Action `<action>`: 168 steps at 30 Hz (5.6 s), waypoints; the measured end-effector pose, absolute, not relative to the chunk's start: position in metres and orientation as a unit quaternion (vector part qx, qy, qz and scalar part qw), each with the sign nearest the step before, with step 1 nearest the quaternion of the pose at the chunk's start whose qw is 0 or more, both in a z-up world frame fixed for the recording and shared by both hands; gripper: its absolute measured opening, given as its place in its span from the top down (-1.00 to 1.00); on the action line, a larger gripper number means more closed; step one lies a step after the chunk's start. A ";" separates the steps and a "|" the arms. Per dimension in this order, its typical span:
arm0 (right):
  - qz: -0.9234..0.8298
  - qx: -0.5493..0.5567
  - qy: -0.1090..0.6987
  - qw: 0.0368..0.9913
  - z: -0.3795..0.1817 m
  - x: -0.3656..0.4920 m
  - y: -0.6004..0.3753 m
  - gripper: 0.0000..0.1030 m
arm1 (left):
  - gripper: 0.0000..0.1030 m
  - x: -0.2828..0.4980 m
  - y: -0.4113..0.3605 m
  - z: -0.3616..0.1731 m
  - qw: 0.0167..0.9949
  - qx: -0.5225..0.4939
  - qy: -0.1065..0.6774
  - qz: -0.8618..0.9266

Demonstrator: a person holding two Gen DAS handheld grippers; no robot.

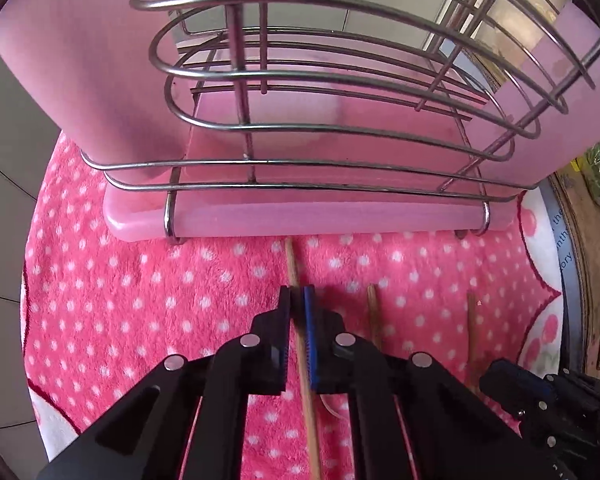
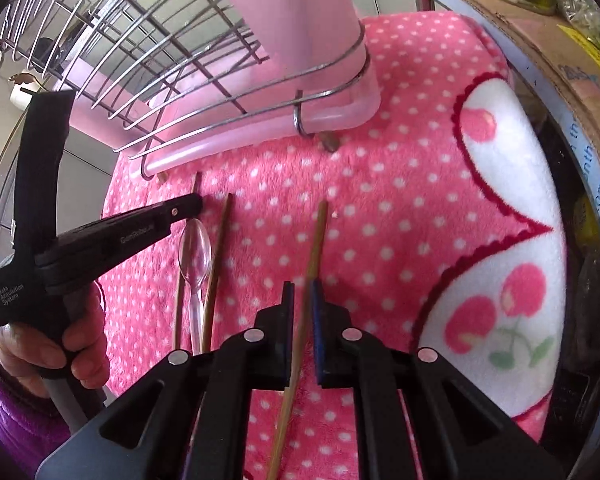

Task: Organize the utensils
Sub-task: 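Lower both tools to the cloth and grasp a wooden chopstick with each, then lift both wooden chopsticks and carry them over the pink cups, then open the right tool over a cup while the left tool releases its chopstick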

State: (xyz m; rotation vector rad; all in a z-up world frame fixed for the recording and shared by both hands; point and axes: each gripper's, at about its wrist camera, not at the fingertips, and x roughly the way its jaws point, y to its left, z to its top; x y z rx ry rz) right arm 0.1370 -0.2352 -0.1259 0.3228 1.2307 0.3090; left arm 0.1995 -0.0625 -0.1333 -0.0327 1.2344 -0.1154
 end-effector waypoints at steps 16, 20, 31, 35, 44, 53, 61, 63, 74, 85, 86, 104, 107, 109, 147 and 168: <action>0.119 0.112 0.599 0.784 -0.138 0.172 -0.224 0.46 | 0.90 0.156 0.018 -0.128 0.802 -0.035 0.594 -0.056; 0.108 0.095 0.596 0.790 -0.139 0.173 -0.216 0.55 | 0.89 0.160 0.013 -0.139 0.790 -0.020 0.610 -0.060; 0.117 0.151 0.563 0.804 -0.130 0.161 -0.245 0.87 | 0.90 0.180 0.008 -0.134 0.791 -0.037 0.607 -0.064; 0.127 0.157 0.537 0.819 -0.111 0.149 -0.250 0.87 | 0.90 0.169 0.019 -0.119 0.803 -0.058 0.589 -0.071; 0.142 0.154 0.476 0.854 -0.068 0.122 -0.251 0.87 | 0.90 0.132 0.043 -0.063 0.849 -0.084 0.515 -0.079; 0.132 0.120 0.562 0.808 -0.102 0.153 -0.236 0.86 | 0.90 0.119 0.046 -0.034 0.867 -0.090 0.480 -0.100; 0.111 0.098 0.612 0.777 -0.135 0.177 -0.223 0.78 | 0.90 0.112 0.045 -0.019 0.872 -0.095 0.466 -0.114; 0.108 0.086 0.611 0.779 -0.137 0.177 -0.219 0.78 | 0.90 0.111 0.045 -0.017 0.873 -0.096 0.465 -0.117; 0.118 0.117 0.566 0.808 -0.128 0.165 -0.217 0.87 | 0.90 0.106 0.051 -0.007 0.880 -0.103 0.449 -0.117; 0.151 0.133 0.389 0.899 -0.026 0.100 -0.238 0.89 | 0.90 0.082 0.058 0.039 0.919 -0.102 0.362 -0.114; 0.151 0.134 0.374 0.905 -0.018 0.095 -0.240 0.89 | 0.90 0.079 0.058 0.044 0.923 -0.101 0.352 -0.115; 0.142 0.105 0.179 0.968 0.143 0.088 -0.272 0.90 | 0.91 0.071 0.069 0.151 0.965 -0.108 0.217 -0.102; 0.137 0.099 0.149 0.974 0.168 0.089 -0.274 0.90 | 0.90 0.073 0.072 0.172 0.970 -0.111 0.190 -0.097; 0.131 0.095 0.134 0.978 0.181 0.091 -0.277 0.90 | 0.91 0.074 0.075 0.182 0.973 -0.115 0.176 -0.095; 0.090 0.065 0.192 0.975 0.140 0.158 -0.271 0.90 | 0.90 0.153 0.062 0.136 0.985 -0.084 0.144 -0.051; 0.112 0.081 0.288 0.948 0.086 0.177 -0.263 0.57 | 0.58 0.176 0.057 0.070 0.956 -0.109 0.265 -0.060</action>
